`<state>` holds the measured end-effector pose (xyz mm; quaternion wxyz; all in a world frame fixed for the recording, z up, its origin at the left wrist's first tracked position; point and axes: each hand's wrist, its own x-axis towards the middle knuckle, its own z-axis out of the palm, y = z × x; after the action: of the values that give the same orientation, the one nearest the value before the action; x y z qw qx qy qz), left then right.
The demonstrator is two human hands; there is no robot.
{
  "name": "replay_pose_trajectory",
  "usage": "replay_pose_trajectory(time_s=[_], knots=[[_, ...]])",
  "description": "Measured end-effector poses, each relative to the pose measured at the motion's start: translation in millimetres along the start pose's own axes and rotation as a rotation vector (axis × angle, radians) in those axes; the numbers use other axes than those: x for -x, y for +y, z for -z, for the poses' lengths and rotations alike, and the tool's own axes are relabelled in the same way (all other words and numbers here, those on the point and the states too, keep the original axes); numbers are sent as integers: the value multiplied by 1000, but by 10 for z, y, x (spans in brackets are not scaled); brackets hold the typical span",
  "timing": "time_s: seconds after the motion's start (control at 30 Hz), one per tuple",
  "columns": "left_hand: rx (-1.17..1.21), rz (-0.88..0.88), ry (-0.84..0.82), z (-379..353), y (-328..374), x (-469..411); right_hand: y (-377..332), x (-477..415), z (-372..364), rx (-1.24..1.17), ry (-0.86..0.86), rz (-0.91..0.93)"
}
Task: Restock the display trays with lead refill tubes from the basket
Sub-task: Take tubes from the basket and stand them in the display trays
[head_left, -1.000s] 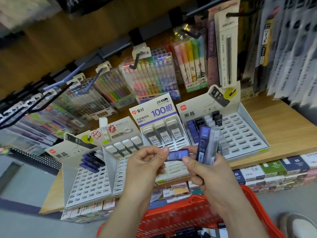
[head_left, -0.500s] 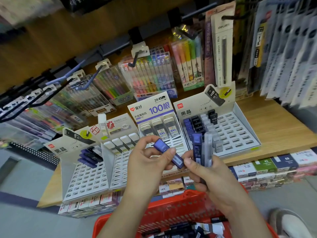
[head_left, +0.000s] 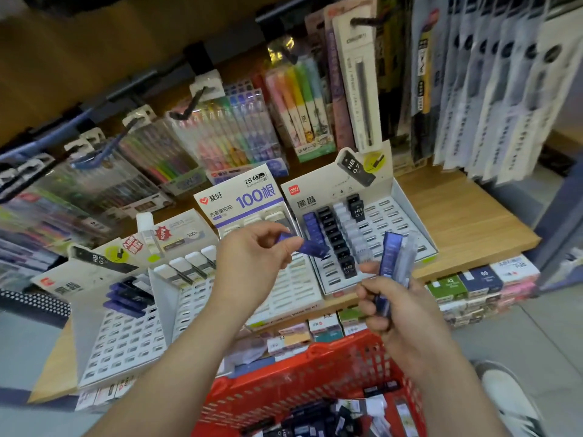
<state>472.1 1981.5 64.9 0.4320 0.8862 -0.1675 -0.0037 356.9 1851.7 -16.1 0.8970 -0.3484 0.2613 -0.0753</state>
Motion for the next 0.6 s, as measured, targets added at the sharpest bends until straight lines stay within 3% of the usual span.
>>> replay_pose_trajectory(time_s=[0.2, 0.6], knots=[[-424, -183, -123, -258, -231, -212, -37, -40, 94, -1, 62, 25], [-686, -371, -238, -418, -240, -272, -26, -33, 72, 23, 41, 7]])
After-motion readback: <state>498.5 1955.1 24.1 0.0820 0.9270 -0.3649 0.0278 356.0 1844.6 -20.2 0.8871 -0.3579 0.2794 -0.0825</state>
